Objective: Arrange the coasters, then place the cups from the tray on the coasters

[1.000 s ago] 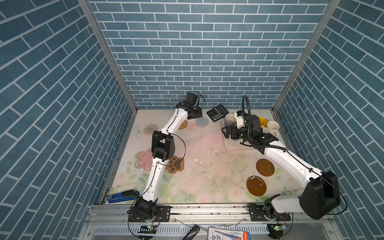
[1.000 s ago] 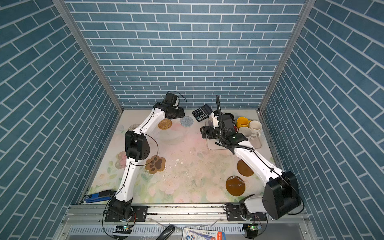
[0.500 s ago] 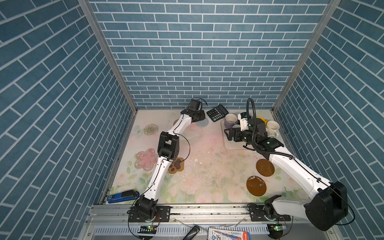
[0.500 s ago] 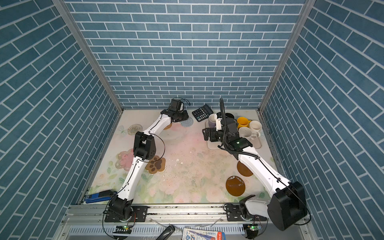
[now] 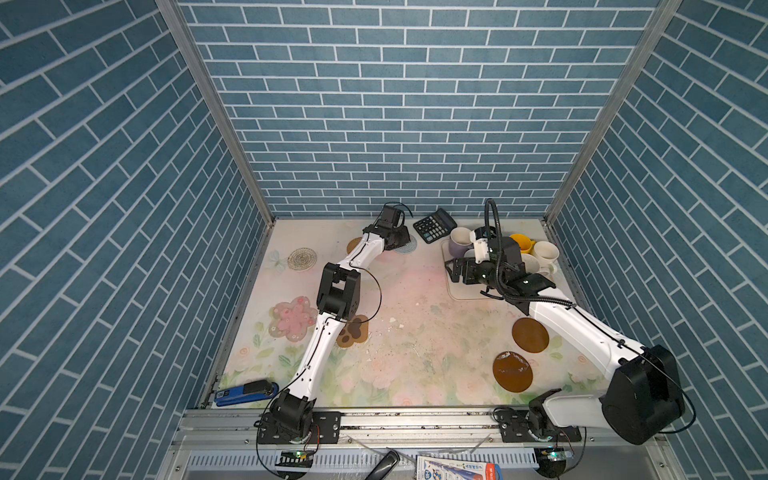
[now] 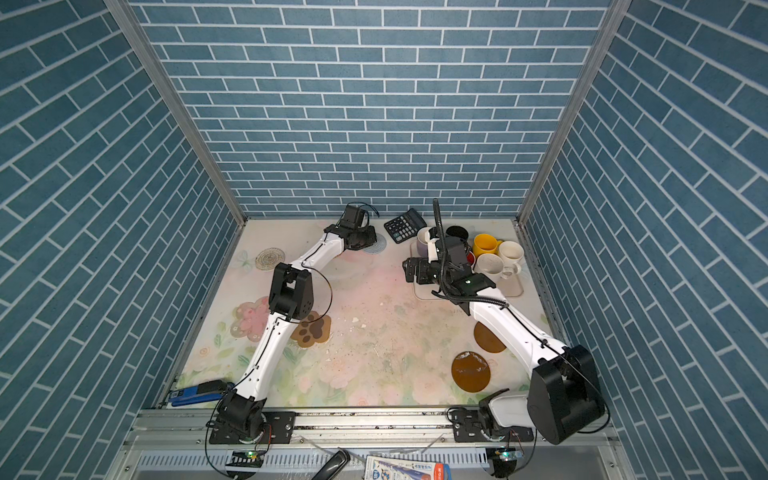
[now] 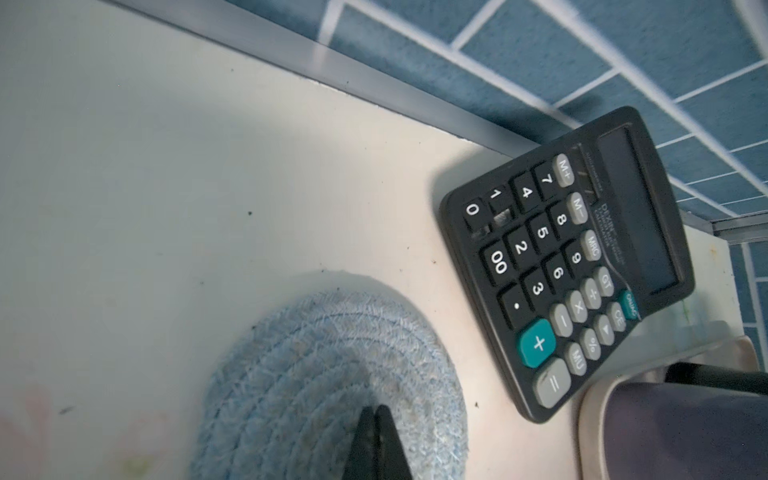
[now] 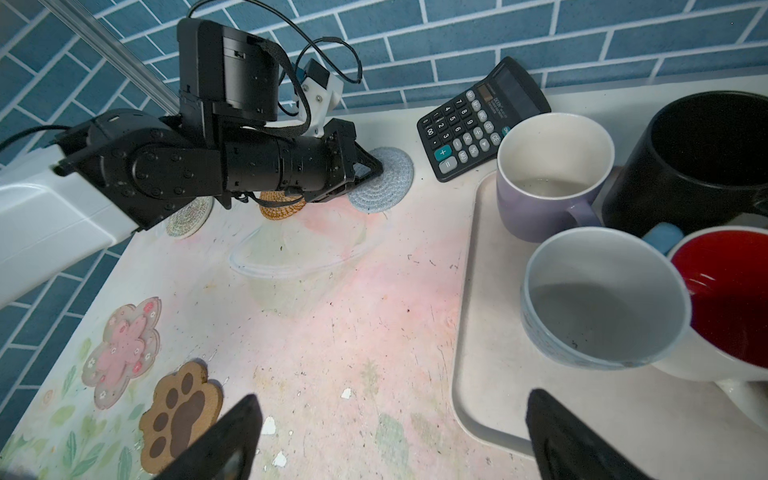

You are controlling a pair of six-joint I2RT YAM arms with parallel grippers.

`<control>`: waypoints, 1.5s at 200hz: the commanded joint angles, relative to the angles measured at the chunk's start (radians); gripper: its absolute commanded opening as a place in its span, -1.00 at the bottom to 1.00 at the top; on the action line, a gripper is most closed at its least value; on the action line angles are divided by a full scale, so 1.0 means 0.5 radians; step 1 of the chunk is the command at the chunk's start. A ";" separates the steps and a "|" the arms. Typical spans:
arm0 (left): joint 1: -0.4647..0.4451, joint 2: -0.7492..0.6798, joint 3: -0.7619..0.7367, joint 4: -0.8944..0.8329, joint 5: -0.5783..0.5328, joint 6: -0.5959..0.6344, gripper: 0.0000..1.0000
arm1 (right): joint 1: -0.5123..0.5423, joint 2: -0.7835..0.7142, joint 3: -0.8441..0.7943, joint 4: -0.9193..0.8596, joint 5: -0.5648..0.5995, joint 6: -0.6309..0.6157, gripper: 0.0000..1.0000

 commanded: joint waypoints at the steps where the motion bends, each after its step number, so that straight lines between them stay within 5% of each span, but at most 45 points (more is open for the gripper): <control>1: -0.020 -0.107 -0.166 -0.077 -0.095 0.042 -0.97 | 0.005 0.013 0.010 0.003 0.026 0.072 0.98; 79: -0.023 -0.324 -0.502 -0.116 -0.183 0.068 -1.00 | 0.054 -0.075 -0.044 -0.047 0.026 0.114 0.98; 147: -0.020 -0.327 -0.495 -0.186 -0.263 0.124 -1.00 | 0.084 -0.058 -0.051 -0.055 0.081 0.109 0.98; 207: -0.020 -0.407 -0.290 -0.324 -0.354 0.183 -0.04 | 0.088 -0.048 0.074 -0.239 0.111 0.039 0.98; 258: -0.038 -0.732 -0.271 -0.533 -0.474 0.308 0.40 | 0.185 -0.124 0.285 -0.700 0.193 -0.143 0.98; 300: -0.044 -1.311 -0.840 -0.503 -0.575 0.316 0.59 | 0.382 -0.192 0.365 -1.001 0.352 -0.180 0.98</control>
